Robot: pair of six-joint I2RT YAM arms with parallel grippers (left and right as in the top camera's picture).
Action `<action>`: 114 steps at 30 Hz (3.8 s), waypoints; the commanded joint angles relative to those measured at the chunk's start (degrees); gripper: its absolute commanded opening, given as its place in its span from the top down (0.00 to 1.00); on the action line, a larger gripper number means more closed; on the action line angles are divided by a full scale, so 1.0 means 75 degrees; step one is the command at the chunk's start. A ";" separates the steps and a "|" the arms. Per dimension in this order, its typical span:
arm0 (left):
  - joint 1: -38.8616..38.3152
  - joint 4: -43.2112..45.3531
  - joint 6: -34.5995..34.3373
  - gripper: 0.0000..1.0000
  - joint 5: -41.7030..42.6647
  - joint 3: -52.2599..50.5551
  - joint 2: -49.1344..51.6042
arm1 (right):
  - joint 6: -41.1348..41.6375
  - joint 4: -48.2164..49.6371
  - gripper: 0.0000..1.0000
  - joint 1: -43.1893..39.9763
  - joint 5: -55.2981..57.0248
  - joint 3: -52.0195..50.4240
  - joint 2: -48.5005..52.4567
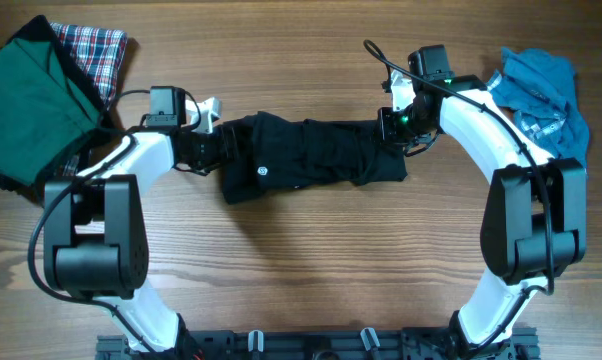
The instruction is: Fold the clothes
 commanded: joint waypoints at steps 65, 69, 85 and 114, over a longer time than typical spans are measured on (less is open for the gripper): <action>0.0734 -0.0854 0.0565 0.96 -0.0801 0.0819 -0.1635 | -0.0099 -0.0743 0.73 0.0184 -0.0729 0.0758 -0.0213; 0.0621 -0.0991 0.0560 0.96 -0.0793 0.1026 -0.2197 | -0.0032 -0.0624 0.96 0.0347 -0.0726 0.0758 -0.0213; -0.1483 -0.0542 0.0682 0.96 -0.1967 0.1026 -0.2468 | 0.0399 0.0050 0.96 0.1183 -0.1714 0.0743 0.0609; -0.4124 -0.0300 0.0708 0.96 -0.3223 0.1026 -0.1953 | 0.1055 0.1081 0.00 -0.0848 -0.3372 0.1495 0.0367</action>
